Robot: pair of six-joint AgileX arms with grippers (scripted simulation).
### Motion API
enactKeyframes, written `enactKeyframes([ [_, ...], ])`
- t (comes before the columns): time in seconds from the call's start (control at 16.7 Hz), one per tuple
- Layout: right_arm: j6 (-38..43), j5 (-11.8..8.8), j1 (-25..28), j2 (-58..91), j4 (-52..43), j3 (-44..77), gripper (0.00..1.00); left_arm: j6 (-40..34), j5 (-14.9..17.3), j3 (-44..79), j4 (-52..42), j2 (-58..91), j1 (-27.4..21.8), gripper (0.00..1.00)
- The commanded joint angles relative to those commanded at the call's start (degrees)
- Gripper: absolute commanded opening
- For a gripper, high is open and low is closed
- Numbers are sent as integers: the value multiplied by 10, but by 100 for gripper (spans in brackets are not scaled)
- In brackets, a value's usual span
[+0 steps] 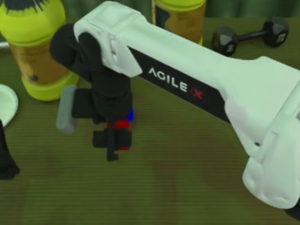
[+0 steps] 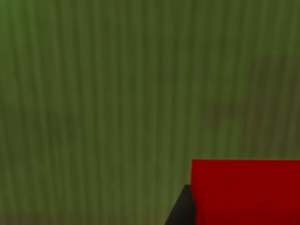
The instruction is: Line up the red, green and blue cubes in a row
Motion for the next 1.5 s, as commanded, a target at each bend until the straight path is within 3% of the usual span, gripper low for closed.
enactKeyframes([
  [0.48, 0, 0, 2, -13, 155, -173, 0, 0, 0, 0, 0, 0, 0, 100],
  [0.78, 0, 0, 3, -13, 163, -181, 0, 0, 0, 0, 0, 0, 0, 100],
  [1.5, 0, 0, 3, -13, 163, -181, 90, 0, 0, 0, 0, 0, 0, 100],
])
